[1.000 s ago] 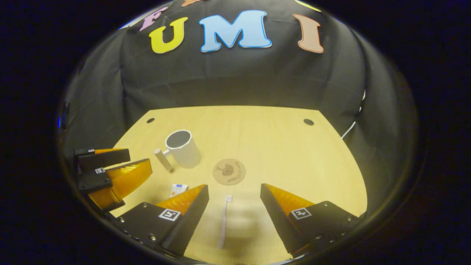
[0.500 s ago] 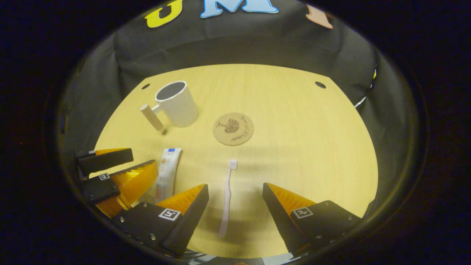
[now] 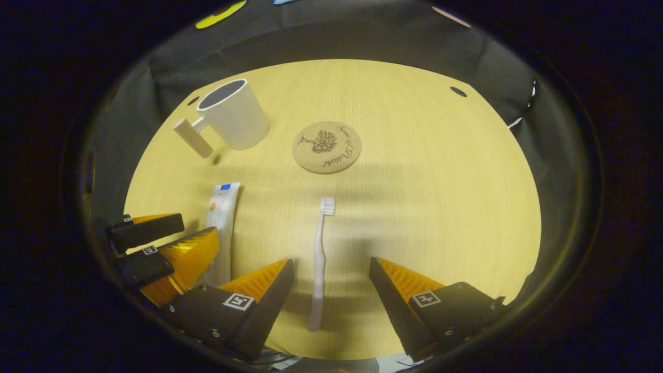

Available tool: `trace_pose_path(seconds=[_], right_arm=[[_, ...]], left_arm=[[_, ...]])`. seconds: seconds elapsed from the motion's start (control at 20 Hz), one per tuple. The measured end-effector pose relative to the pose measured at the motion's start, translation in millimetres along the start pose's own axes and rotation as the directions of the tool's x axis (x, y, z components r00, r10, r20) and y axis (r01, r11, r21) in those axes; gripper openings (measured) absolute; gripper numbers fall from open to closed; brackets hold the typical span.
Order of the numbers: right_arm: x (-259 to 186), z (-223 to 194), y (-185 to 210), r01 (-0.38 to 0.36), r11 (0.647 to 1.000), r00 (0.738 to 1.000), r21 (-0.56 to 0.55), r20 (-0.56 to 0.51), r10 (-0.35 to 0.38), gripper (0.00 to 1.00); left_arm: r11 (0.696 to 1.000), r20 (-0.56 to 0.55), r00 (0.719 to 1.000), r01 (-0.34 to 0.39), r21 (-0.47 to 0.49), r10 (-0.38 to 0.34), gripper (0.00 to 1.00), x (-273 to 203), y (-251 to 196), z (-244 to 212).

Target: Put the toothbrush and toothpaste on the desktop into the cup, then pick up the cup and place it on the coaster on the desktop.

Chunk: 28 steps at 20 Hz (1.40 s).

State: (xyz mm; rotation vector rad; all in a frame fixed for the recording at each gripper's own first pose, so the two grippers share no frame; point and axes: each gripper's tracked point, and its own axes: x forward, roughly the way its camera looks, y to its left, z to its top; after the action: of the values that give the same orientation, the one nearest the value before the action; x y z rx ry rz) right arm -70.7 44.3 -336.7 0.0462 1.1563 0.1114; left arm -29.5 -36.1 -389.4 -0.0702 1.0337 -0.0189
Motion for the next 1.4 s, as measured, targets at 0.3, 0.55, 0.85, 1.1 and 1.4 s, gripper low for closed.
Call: trace_pose_path(seconds=[0.3,0.55,0.85,1.1,1.4], right_arm=[[7.9,-7.6,0.8,0.009,1.0,0.999,-0.008,-0.045,-0.009,0.95],[9.4,-9.7,-2.8,0.024,1.0,0.998,-0.011,-0.051,-0.025,0.94],[9.9,-10.6,-2.2,0.039,0.999,0.997,-0.006,-0.066,-0.039,0.93],[10.2,-14.7,-2.6,0.05,0.998,0.991,0.034,-0.125,-0.045,0.96],[7.4,-13.8,-1.2,0.057,0.998,0.977,0.033,-0.207,-0.049,0.9]], left_arm=[[1.0,-0.068,0.998,-0.016,-0.019,0.015,1.0,16.0,-6.9,-10.4],[0.998,-0.113,0.993,-0.036,-0.05,0.03,0.98,19.9,-1.3,-18.8],[0.998,-0.128,0.99,-0.06,-0.02,0.057,0.97,22.8,-0.2,-19.3],[0.998,-0.148,0.987,-0.065,-0.026,0.061,0.94,24.6,0.1,-18.7],[0.997,-0.18,0.981,-0.073,-0.034,0.066,0.92,25.5,-1.6,-16.7]])
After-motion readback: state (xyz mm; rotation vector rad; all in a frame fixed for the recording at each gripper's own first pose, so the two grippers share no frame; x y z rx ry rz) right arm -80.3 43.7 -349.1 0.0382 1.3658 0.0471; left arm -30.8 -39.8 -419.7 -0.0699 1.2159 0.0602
